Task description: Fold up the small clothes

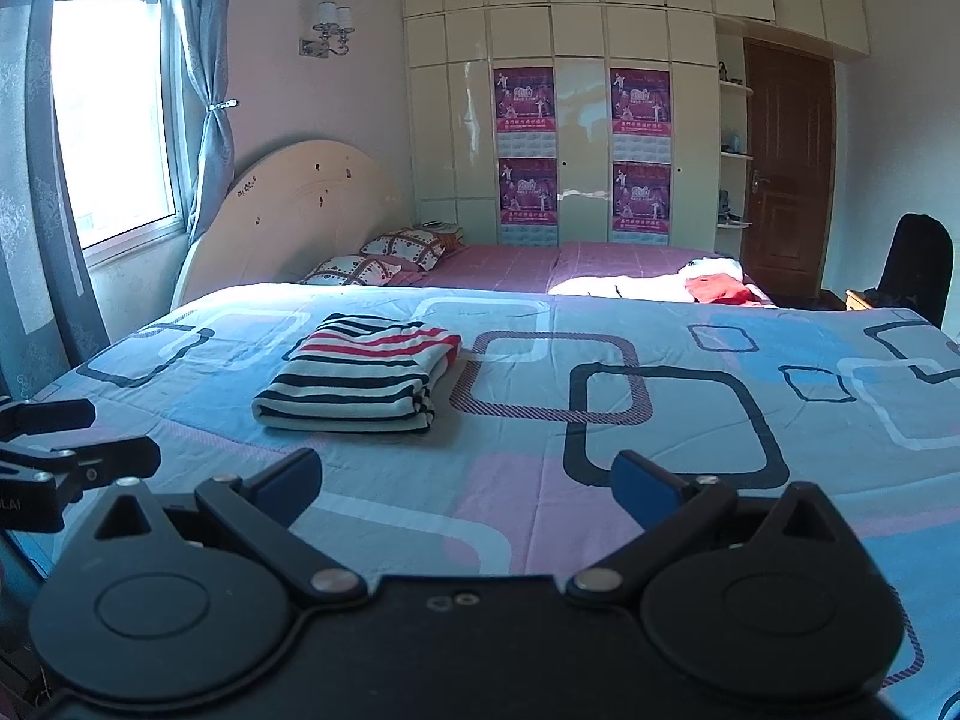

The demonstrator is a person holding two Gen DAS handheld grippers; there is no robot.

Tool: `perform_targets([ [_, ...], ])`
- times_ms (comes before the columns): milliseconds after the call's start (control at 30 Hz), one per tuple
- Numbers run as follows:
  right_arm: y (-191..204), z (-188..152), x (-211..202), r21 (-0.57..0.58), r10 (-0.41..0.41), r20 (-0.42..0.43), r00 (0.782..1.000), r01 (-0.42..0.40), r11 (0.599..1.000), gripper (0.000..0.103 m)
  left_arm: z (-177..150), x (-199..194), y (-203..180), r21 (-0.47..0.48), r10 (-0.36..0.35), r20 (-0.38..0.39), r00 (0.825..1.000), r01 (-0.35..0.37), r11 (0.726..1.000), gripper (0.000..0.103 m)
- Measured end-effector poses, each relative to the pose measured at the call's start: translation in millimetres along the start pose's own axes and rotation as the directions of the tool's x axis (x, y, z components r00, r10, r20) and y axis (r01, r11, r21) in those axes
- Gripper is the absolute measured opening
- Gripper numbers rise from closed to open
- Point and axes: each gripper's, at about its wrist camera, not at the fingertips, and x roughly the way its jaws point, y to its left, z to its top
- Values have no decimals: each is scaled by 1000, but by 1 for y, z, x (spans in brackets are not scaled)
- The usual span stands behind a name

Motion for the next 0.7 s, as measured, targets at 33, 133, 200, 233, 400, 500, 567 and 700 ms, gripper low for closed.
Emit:
perform_targets([
  [33,0,-1,0,0,1,-2,1000,-1,1000,103,1,0,0,1,-1,-1,1000,1,1000,103],
  [133,-1,-2,1,-2,4,-6,1000,-4,1000,103,1,0,1,1,-2,-2,1000,2,1000,103],
  [200,0,-2,2,-3,6,-8,1000,-6,1000,103,1,1,1,3,-1,-3,1000,1,1000,103],
  [233,-1,-2,3,-4,5,-9,1000,-6,1000,103,1,1,1,3,-1,-2,1000,1,1000,103],
  [400,0,-2,3,-4,8,-8,1000,-8,1000,103,1,1,1,3,0,-4,1000,0,1000,103],
  [500,0,-2,5,-5,10,-11,1000,-10,1000,103,1,1,1,3,-1,-4,1000,1,1000,103],
  [567,1,-2,6,-6,11,-11,1000,-11,1000,103,1,1,1,3,-1,-4,1000,1,1000,103],
  [700,1,-2,6,-6,12,-13,1000,-12,1000,103,1,2,1,2,0,-6,1000,0,1000,103],
])
